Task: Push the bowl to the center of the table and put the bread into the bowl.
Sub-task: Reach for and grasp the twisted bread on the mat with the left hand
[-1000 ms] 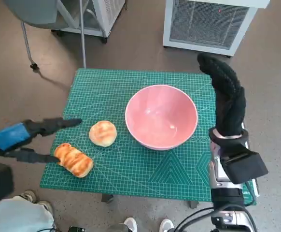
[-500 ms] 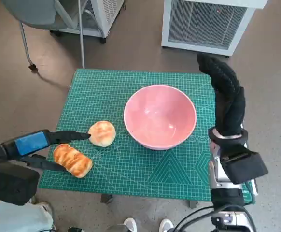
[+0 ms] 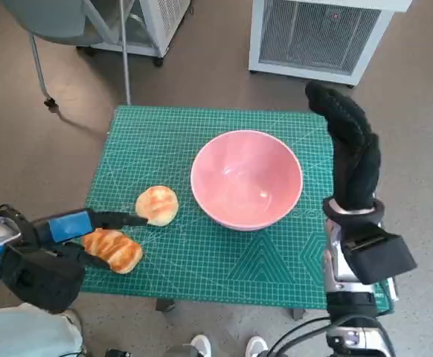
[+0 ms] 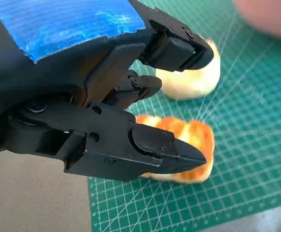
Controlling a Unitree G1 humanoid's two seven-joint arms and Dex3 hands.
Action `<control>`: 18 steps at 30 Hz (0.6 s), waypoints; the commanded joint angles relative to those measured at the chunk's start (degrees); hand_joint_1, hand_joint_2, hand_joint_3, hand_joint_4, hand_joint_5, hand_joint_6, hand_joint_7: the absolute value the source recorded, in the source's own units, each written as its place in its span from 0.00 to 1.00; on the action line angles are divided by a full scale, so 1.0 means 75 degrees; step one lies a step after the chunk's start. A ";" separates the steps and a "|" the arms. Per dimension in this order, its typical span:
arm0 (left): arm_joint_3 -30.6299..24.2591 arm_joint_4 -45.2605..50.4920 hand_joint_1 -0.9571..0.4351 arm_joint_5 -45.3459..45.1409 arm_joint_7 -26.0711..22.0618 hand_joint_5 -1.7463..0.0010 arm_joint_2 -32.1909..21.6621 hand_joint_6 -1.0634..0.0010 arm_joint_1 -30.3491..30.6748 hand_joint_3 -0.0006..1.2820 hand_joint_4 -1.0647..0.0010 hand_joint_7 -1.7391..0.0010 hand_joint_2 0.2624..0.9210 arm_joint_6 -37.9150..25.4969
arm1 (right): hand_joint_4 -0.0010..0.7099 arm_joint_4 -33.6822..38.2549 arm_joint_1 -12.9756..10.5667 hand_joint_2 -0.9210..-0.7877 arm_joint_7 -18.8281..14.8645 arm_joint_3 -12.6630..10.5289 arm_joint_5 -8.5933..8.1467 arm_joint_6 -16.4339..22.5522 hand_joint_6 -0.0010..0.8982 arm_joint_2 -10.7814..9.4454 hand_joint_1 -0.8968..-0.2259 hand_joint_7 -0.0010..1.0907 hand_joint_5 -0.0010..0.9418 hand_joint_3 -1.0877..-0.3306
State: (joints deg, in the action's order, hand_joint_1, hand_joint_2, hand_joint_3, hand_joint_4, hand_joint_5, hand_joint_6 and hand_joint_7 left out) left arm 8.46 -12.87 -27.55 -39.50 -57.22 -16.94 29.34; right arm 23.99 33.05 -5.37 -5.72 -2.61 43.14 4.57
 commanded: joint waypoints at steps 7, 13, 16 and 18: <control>0.0665 -0.0556 0.67 -0.1112 0.0641 0.99 0.0211 0.64 -0.0218 0.00 0.78 0.99 0.81 -0.0057 | 0.44 -0.0094 -0.0250 0.00 -0.0044 -0.0015 -0.0126 -0.0156 0.00 0.0038 0.60 0.61 0.01 0.32; 0.0990 -0.0626 0.69 -0.1661 0.0819 0.97 0.0358 0.54 -0.0227 0.01 0.65 0.96 0.87 -0.0425 | 0.44 -0.0106 -0.0263 0.00 -0.0040 -0.0016 -0.0135 -0.0174 0.00 0.0044 0.60 0.61 0.01 0.32; 0.1174 -0.0667 0.70 -0.1952 0.0920 0.96 0.0406 0.48 -0.0245 0.01 0.55 0.94 0.92 -0.0605 | 0.43 -0.0120 -0.0266 0.00 -0.0032 -0.0014 -0.0128 -0.0192 0.00 0.0046 0.59 0.60 0.01 0.33; 0.1291 -0.0711 0.70 -0.2137 0.0979 0.95 0.0430 0.43 -0.0268 0.02 0.48 0.92 0.95 -0.0714 | 0.43 -0.0123 -0.0267 0.00 -0.0016 -0.0015 -0.0112 -0.0201 0.00 0.0044 0.59 0.60 0.01 0.33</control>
State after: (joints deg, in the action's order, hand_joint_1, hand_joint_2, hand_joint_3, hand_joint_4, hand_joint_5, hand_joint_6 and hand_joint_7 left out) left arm 15.74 -16.78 -40.62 -31.83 -54.88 -19.70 25.42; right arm 23.11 32.48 -5.37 -5.77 -3.13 42.65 4.57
